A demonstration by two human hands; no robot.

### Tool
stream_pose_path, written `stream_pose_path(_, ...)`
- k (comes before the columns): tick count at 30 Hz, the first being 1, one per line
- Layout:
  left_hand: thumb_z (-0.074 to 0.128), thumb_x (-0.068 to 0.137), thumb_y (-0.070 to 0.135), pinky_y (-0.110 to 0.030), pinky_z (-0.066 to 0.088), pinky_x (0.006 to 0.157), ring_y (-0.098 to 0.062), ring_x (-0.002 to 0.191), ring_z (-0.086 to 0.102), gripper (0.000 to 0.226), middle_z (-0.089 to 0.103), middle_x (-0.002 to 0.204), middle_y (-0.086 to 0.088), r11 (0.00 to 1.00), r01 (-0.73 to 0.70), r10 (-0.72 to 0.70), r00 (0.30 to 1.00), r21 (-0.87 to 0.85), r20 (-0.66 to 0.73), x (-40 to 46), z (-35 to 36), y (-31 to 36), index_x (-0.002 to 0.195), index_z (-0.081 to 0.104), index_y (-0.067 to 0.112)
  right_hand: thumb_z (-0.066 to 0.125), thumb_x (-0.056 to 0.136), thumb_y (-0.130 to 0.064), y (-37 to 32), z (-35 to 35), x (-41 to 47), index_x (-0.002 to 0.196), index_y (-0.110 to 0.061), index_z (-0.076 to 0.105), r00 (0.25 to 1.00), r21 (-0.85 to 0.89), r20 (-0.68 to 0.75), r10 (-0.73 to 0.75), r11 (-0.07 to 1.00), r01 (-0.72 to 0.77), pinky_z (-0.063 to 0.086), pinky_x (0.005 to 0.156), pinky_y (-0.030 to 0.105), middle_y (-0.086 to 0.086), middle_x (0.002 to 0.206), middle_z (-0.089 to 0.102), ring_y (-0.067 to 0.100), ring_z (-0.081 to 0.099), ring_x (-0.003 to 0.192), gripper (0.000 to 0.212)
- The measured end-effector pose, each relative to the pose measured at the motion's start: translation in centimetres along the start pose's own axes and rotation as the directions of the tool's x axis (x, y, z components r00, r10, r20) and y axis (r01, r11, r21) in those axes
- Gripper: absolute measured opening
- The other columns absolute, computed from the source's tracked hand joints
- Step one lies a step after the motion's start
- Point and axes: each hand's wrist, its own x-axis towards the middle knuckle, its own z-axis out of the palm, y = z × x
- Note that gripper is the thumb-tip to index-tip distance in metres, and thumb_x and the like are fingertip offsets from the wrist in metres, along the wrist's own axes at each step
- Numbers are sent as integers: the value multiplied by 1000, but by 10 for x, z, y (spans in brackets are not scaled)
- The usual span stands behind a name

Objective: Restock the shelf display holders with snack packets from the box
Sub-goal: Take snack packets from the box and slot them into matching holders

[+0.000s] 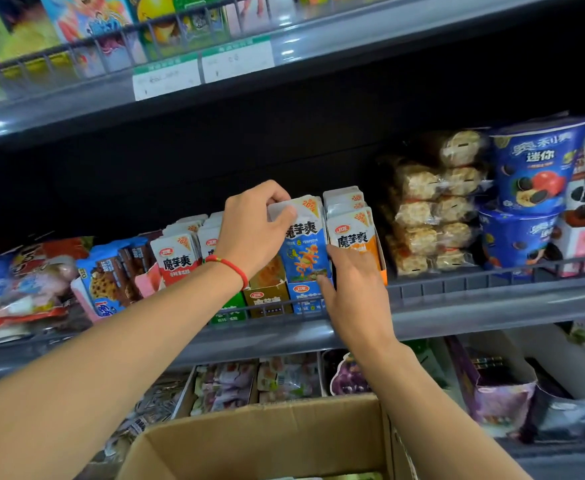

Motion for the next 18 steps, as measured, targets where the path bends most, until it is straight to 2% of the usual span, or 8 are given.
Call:
stream_pose_path(2, 69, 92, 20, -19, 53, 70, -7, 78, 65, 8, 72, 91, 9, 1000, 5, -5, 996, -4, 85, -1, 2, -6, 96, 75, 20, 72, 89, -8, 1, 1, 0, 135, -7, 60, 1000, -15, -3, 12, 1000, -12, 52, 92, 44, 11, 122, 65, 31, 54, 111, 47)
stream_pose_path(4, 69, 93, 18, -21, 55, 82, -9, 90, 66, 19, 73, 105, 8, 1000, -13, 9, 986, 24, 164, -2, 7, -13, 111, 77, 20, 64, 91, -2, 3, -1, 1, 139, -9, 58, 998, 10, -22, 63, 998, -63, 49, 97, 42, 10, 132, 60, 28, 49, 117, 49)
stream_pose_path(6, 68, 94, 18, -30, 53, 96, -15, 105, 65, 31, 73, 117, 2, 994, -62, 43, 979, 91, 198, -4, 14, -18, 125, 71, 19, 60, 91, 0, 3, -6, 1, 139, -10, 58, 993, 53, -44, 109, 993, -107, 45, 100, 36, 9, 134, 58, 26, 47, 120, 48)
stream_pose_path(11, 66, 97, 19, -28, 41, 104, -20, 126, 56, 54, 61, 136, -3, 977, -130, 80, 959, 169, 272, -9, 19, -26, 148, 51, 22, 57, 95, -2, 3, -18, -11, 136, -14, 59, 996, 90, -8, 89, 992, -88, 45, 95, 30, 4, 134, 58, 19, 47, 121, 42)
stream_pose_path(13, 67, 96, 19, -23, 32, 107, -20, 136, 47, 67, 51, 148, -3, 979, -119, 59, 943, 165, 328, -14, 16, -27, 156, 37, 25, 57, 97, -4, 5, -25, -18, 131, -15, 61, 999, 106, -7, 47, 993, -46, 47, 91, 29, 1, 130, 60, 17, 51, 117, 36)
stream_pose_path(15, 66, 96, 21, -27, 27, 113, -20, 142, 41, 75, 41, 156, -3, 987, -79, 30, 947, 141, 318, -24, 9, -27, 159, 26, 28, 57, 97, -7, 7, -32, -26, 125, -16, 64, 1000, 132, 5, 11, 991, -12, 52, 85, 31, -2, 123, 63, 13, 58, 102, 30)
stream_pose_path(17, 64, 96, 21, -39, 40, 116, -22, 133, 49, 68, 44, 151, -3, 995, -54, 32, 972, 88, 231, -43, -2, -27, 156, 33, 26, 58, 97, -9, 9, -38, -38, 119, -18, 67, 998, 153, 54, -16, 988, 7, 54, 79, 33, -5, 115, 67, 8, 59, 87, 25)
stream_pose_path(18, 64, 95, 19, -40, 47, 110, -20, 125, 54, 61, 48, 144, -3, 996, -52, 38, 982, 68, 186, -58, -9, -27, 152, 40, 24, 60, 97, -9, 10, -41, -46, 115, -18, 69, 995, 149, 91, -38, 989, 24, 54, 78, 33, -6, 110, 69, 6, 59, 83, 23)
